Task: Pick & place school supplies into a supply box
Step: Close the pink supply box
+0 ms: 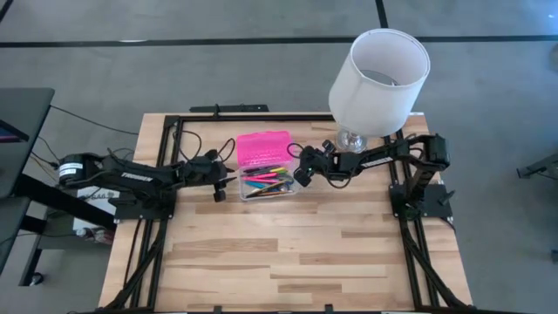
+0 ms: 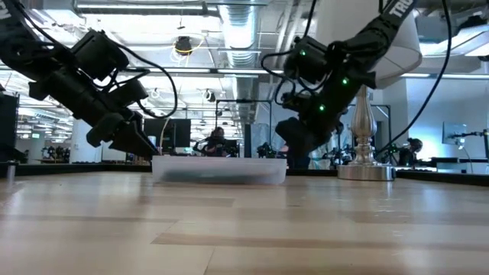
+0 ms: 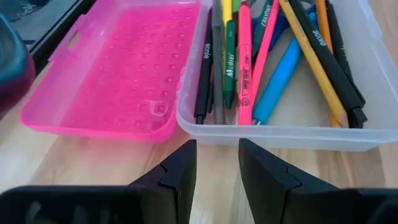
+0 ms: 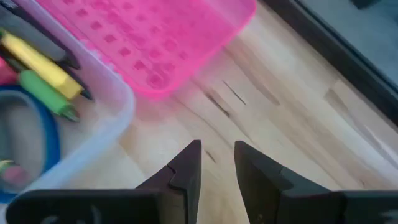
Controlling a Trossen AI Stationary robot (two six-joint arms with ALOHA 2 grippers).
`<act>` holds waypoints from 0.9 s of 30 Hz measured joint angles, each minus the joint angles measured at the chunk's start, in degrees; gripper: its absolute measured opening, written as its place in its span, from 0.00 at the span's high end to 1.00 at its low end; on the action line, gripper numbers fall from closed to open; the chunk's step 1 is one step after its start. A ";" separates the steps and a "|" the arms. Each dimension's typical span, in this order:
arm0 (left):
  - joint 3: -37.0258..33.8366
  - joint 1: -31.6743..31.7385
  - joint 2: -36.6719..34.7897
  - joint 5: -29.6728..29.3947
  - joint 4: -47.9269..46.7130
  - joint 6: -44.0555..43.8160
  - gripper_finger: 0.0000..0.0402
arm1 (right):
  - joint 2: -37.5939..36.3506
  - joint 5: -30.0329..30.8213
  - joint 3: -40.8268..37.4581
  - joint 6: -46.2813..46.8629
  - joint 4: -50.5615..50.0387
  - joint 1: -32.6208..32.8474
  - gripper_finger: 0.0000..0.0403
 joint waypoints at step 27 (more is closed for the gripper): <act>6.59 0.25 17.25 8.26 3.41 1.97 0.72 | 4.76 -8.62 -1.73 -6.07 12.68 -4.07 0.77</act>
